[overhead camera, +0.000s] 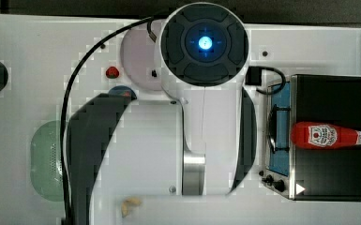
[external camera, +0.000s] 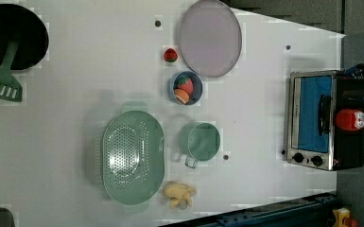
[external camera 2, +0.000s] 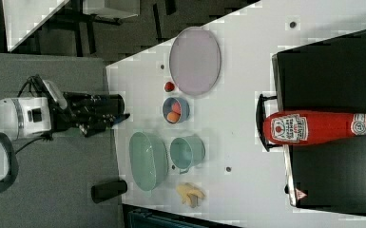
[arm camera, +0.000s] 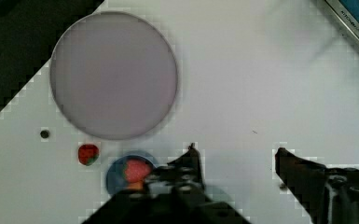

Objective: Pick Ketchup from oven and place it on table.

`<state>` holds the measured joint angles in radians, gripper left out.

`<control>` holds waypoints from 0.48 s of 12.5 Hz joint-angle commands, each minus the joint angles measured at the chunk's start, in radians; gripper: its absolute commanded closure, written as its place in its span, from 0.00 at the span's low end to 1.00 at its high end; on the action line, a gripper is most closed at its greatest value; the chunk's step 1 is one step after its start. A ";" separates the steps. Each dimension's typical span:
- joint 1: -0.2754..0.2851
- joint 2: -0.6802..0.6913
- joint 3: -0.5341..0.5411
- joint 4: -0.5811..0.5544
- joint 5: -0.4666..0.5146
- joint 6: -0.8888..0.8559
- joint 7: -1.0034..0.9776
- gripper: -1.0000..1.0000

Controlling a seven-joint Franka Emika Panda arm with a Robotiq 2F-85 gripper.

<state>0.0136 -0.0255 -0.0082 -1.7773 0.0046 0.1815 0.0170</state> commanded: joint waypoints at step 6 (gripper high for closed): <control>-0.055 -0.293 -0.090 -0.081 -0.033 -0.150 0.027 0.00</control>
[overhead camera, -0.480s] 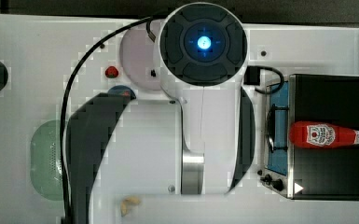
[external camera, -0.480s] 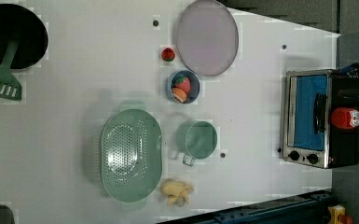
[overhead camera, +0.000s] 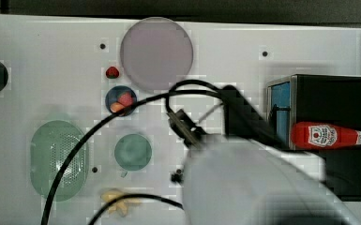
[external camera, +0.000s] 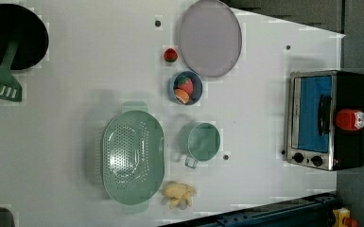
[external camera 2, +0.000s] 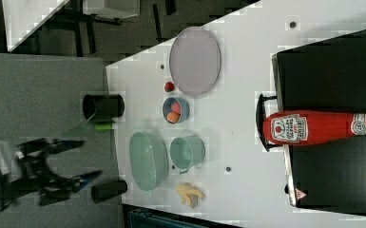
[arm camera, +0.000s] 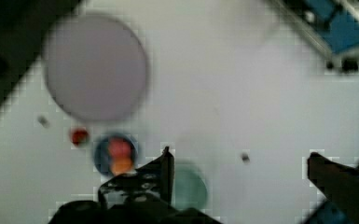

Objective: Pick Ketchup from oven and place it on table.

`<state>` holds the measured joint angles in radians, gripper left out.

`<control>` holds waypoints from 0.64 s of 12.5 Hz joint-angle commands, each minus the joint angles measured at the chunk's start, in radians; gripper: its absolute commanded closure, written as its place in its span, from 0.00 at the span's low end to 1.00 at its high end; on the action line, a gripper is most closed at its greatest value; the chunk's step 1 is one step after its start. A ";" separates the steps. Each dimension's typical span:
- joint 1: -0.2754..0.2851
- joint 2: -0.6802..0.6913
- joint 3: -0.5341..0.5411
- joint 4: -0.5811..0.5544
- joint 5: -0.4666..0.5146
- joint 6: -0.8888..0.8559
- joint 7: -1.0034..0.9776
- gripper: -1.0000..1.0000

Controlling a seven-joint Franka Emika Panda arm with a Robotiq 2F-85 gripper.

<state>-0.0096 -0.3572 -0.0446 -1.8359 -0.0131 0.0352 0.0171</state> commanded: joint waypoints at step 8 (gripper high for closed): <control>-0.086 0.228 -0.368 -0.017 -0.018 0.188 0.027 0.00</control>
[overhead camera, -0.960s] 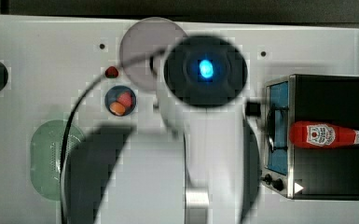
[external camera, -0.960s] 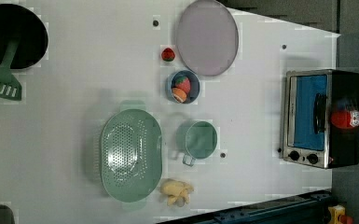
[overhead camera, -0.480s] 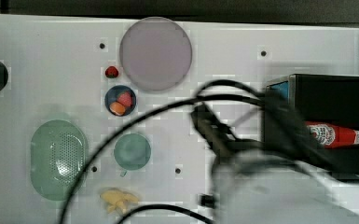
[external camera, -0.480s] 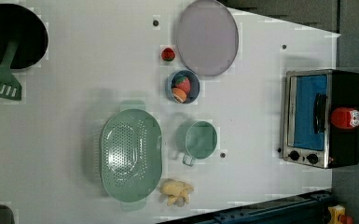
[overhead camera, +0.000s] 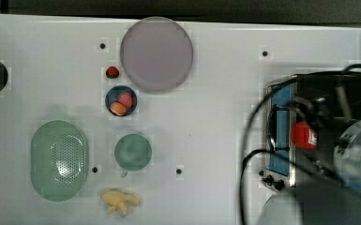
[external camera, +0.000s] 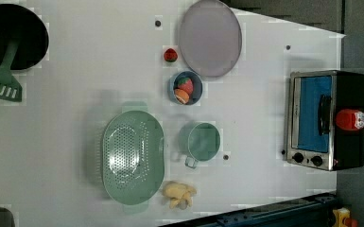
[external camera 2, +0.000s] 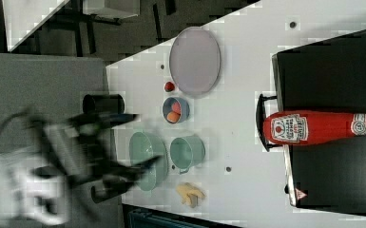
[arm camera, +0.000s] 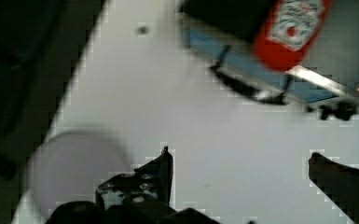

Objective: Pick Ketchup from oven and place it on table.

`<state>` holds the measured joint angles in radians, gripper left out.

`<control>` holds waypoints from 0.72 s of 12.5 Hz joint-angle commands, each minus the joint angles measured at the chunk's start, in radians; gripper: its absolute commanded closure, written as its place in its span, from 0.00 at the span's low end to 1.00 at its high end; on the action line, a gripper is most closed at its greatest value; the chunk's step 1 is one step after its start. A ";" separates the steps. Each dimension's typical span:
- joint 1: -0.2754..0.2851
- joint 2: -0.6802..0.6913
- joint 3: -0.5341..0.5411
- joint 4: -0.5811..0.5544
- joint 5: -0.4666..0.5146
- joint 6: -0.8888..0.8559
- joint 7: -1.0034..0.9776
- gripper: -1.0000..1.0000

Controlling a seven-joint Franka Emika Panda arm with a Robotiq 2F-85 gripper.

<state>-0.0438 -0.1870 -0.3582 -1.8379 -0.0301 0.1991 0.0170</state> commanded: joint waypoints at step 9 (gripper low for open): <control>-0.076 0.397 -0.215 -0.022 0.128 0.315 0.027 0.00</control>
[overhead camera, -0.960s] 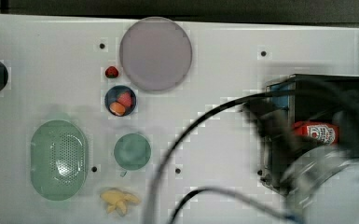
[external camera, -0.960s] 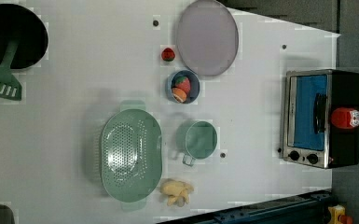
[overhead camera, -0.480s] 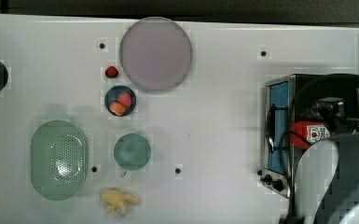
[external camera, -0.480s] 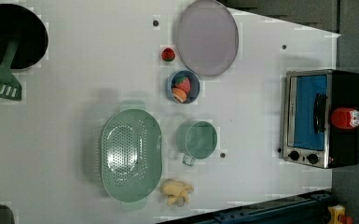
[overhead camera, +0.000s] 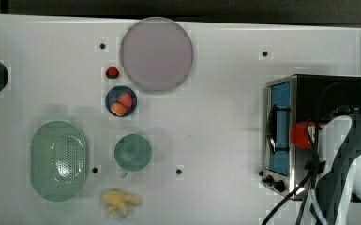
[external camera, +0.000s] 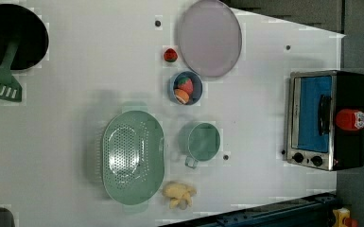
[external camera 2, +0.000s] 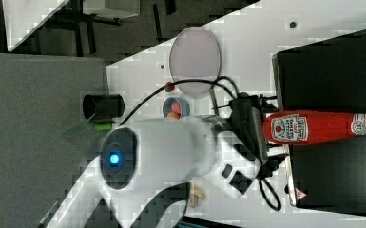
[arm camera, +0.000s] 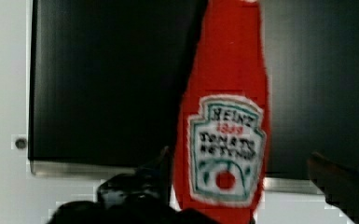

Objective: Pick Ketchup from oven and place it on table.

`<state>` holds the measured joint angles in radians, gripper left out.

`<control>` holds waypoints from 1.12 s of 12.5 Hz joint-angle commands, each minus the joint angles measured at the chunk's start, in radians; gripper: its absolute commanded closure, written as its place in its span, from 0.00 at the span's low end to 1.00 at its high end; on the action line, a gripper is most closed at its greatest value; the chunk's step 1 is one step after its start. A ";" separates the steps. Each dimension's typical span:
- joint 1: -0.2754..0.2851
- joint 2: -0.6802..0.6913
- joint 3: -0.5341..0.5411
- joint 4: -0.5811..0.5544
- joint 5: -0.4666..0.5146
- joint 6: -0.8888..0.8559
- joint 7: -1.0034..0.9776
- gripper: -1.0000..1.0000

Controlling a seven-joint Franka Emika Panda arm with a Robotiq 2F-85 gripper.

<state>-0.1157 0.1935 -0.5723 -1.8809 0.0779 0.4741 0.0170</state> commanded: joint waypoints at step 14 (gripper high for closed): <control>-0.021 0.054 0.000 -0.082 0.095 0.163 0.027 0.35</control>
<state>-0.1320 0.2595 -0.5688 -1.9648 0.1842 0.6475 0.0171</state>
